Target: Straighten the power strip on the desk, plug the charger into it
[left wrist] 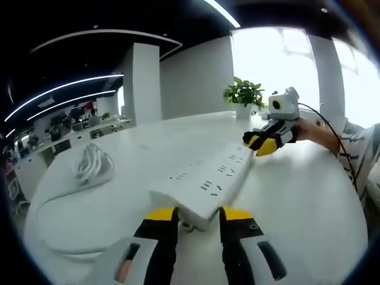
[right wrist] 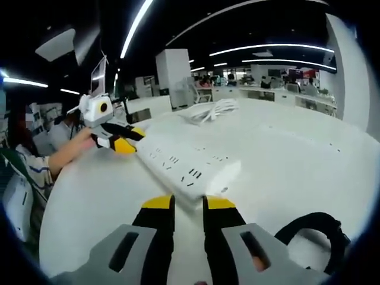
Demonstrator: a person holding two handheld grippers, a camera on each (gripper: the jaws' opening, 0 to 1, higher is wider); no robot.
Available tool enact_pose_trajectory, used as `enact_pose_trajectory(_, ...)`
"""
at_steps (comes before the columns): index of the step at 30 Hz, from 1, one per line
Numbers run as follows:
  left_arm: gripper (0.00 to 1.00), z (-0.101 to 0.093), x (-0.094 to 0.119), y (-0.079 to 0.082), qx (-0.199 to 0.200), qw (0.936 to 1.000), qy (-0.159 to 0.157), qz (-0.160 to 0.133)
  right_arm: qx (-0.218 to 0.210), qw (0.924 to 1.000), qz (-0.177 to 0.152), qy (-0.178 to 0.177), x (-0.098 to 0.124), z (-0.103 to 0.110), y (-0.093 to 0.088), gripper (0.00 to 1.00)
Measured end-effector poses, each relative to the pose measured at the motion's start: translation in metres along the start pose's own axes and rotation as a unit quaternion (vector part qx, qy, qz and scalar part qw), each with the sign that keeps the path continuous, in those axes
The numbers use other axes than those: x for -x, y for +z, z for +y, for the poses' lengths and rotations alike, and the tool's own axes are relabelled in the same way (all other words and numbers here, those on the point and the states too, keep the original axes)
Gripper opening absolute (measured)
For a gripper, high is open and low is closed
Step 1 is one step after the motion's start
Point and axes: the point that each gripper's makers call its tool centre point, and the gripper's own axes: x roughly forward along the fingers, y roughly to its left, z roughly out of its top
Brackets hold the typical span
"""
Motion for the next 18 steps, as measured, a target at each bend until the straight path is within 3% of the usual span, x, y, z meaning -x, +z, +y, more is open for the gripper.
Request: enact_pose_trajectory(18,0.27,-0.007,0.008,-0.002,-0.002,0.9999,-0.013,-0.003,-0.001,1.0000,-0.005,0.000,0.008,0.013,-0.003,0.18)
